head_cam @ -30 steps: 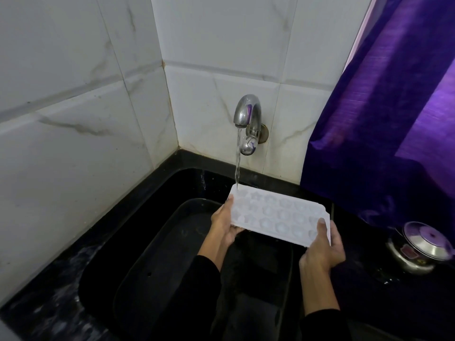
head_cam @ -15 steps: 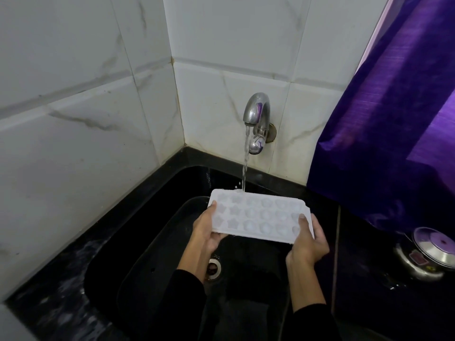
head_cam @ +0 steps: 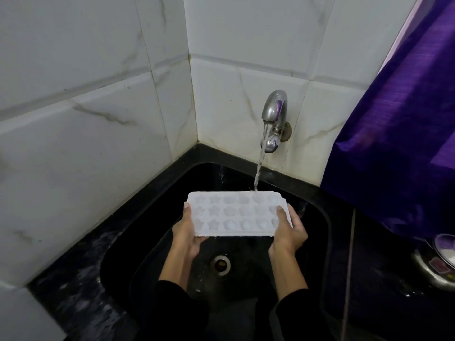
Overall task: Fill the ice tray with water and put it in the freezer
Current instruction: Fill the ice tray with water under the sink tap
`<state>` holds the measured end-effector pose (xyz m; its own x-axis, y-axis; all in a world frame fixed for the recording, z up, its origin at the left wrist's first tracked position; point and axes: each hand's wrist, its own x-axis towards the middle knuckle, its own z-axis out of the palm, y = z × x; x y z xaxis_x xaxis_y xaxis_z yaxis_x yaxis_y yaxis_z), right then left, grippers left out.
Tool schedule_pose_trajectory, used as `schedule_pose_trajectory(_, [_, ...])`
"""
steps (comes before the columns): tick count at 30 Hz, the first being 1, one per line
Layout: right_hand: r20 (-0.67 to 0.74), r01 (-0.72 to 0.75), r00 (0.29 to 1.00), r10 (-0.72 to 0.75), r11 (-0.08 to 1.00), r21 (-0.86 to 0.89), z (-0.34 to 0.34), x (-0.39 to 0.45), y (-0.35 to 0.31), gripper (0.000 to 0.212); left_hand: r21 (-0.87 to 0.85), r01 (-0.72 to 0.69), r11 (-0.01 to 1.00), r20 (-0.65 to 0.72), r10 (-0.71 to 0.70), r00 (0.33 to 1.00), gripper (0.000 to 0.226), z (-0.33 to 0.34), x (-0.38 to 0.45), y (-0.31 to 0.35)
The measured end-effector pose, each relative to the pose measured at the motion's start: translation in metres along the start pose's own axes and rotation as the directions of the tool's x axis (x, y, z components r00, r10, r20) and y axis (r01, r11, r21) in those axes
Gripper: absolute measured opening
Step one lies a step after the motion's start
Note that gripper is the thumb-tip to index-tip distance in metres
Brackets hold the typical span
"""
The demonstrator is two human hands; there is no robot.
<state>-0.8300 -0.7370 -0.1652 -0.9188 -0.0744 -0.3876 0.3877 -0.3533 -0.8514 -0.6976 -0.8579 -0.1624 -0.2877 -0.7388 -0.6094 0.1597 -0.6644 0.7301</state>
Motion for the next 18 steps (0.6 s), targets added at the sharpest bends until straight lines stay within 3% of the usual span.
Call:
schedule_pose_trajectory(12, [0.101, 0.01, 0.995, 0.003, 0.992, -0.126, 0.037, -0.003, 0.014, 0.033, -0.057, -0.106, 0.993, -0.118, 0.099, 0.988, 0.049, -0.021, 0.002, 0.016])
schedule_pose_trajectory(18, [0.138, 0.147, 0.984, -0.112, 0.951, -0.273, 0.047, 0.007, 0.006, 0.02, -0.086, -0.109, 0.99, -0.112, 0.099, 0.989, 0.044, -0.009, 0.005, 0.022])
